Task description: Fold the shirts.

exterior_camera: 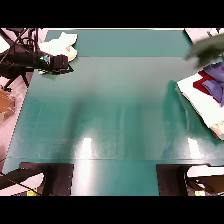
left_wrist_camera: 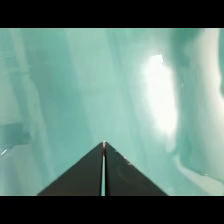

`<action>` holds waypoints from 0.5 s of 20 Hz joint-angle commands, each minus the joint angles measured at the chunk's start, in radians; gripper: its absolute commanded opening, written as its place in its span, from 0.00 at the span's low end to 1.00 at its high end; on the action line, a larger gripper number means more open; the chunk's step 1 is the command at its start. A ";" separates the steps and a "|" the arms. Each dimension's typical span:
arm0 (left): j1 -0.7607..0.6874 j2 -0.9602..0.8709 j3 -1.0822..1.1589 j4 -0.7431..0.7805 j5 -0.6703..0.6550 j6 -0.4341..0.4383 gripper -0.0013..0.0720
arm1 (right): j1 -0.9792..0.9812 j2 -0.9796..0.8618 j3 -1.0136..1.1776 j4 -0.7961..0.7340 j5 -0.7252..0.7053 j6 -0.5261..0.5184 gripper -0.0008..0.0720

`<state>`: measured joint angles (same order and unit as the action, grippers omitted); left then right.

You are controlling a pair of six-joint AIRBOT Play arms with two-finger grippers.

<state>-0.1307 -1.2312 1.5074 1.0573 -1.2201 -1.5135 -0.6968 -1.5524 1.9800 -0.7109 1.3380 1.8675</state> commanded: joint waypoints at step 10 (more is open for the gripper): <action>0.000 0.000 0.001 -0.076 0.063 -0.024 0.05 | -0.415 0.136 -0.415 -0.432 0.322 -0.141 0.71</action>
<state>-0.1310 -1.2312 1.5074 1.0023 -1.1587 -1.5307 -1.0710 -1.4128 1.6306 -1.0691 1.6161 1.7985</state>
